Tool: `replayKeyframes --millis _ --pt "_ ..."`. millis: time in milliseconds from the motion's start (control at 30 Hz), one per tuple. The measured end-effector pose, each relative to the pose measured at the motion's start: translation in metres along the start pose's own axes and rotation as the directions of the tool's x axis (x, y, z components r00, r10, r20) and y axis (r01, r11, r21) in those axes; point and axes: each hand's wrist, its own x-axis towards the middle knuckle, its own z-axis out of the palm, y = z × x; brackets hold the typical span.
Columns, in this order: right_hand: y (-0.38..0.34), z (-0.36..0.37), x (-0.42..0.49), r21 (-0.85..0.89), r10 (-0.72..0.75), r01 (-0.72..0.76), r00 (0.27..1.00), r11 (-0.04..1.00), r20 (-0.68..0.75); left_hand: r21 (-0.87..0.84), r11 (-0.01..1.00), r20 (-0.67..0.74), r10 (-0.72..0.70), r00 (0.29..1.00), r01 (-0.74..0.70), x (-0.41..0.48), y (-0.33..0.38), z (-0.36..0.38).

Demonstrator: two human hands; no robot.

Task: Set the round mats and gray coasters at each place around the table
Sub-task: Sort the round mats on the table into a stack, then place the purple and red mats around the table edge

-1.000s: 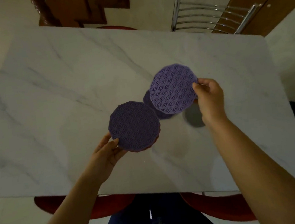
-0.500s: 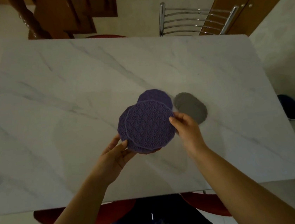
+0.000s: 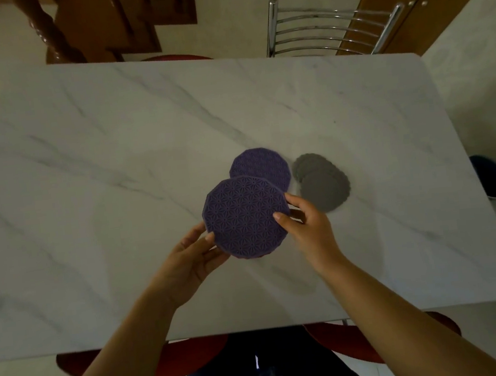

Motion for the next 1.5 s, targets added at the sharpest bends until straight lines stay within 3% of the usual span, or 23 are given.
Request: replayKeyframes --millis 100,200,300,400,467,533,633,700,833,933,1000,1067,1167,1267,1400,1500 --pt "0.000 0.000 0.010 -0.014 0.018 -0.017 0.999 1.000 0.029 0.025 0.999 -0.042 0.023 0.999 -0.022 0.001 0.000 -0.001" --pt "-0.003 -0.001 0.033 0.002 0.116 -0.118 0.979 0.993 0.169 0.052 0.996 -0.099 0.082 0.992 -0.077 0.002 -0.001 -0.006" --pt "-0.003 -0.003 0.070 -0.223 0.112 -0.077 0.983 0.972 0.146 0.067 0.990 -0.133 0.128 0.983 -0.120 0.001 -0.003 -0.011" --pt "-0.008 -0.005 0.113 -0.521 0.023 -0.016 1.000 0.853 0.007 0.053 0.988 -0.161 0.155 0.975 -0.148 0.000 -0.002 -0.018" --pt "-0.007 -0.007 0.136 -0.719 -0.003 0.013 1.000 0.695 0.015 0.051 0.986 -0.175 0.168 0.970 -0.161 -0.001 0.000 -0.022" --pt "-0.004 -0.007 0.153 -0.857 0.060 0.019 0.997 0.515 0.058 0.051 0.984 -0.187 0.177 0.966 -0.170 -0.003 0.001 -0.026" --pt "0.002 0.003 0.162 -0.910 0.163 0.045 0.979 0.413 0.122 0.047 0.983 -0.206 0.183 0.961 -0.177 -0.006 0.003 -0.030" --pt "0.006 0.011 0.162 -0.918 0.155 0.056 0.980 0.393 0.126 0.050 0.983 -0.209 0.185 0.960 -0.178 -0.008 0.004 -0.030" --pt "0.002 0.024 0.159 -0.898 0.094 -0.029 0.995 0.440 0.014 0.027 0.986 -0.231 0.169 0.958 -0.167 -0.011 0.002 -0.031" --pt "-0.007 0.027 0.158 -0.906 0.058 -0.078 0.997 0.416 -0.059 0.036 0.987 -0.223 0.160 0.962 -0.156 -0.013 -0.002 -0.032" --pt "-0.015 0.024 0.156 -0.875 0.081 -0.113 0.993 0.470 -0.084 0.047 0.987 -0.217 0.158 0.963 -0.151 -0.014 -0.003 -0.033" --pt "-0.025 0.016 0.151 -0.780 0.130 -0.141 0.989 0.610 -0.077 0.056 0.987 -0.217 0.157 0.963 -0.148 -0.014 -0.003 -0.033" --pt "-0.041 -0.004 0.130 -0.608 0.037 -0.060 0.998 0.792 -0.051 0.056 0.988 -0.213 0.154 0.965 -0.146 -0.014 -0.002 -0.035" --pt "-0.057 -0.025 0.095 -0.376 -0.041 -0.008 0.992 0.927 -0.122 0.063 0.987 -0.193 0.157 0.969 -0.148 -0.015 0.001 -0.036" --pt "-0.075 -0.044 0.041 -0.009 -0.065 0.064 0.975 0.998 -0.213 0.075 0.987 -0.144 0.150 0.978 -0.141 -0.017 0.005 -0.032" --pt "-0.074 -0.032 0.008 0.320 0.025 0.007 0.995 0.947 -0.096 0.075 0.989 -0.096 0.131 0.987 -0.124 -0.020 0.005 -0.028"
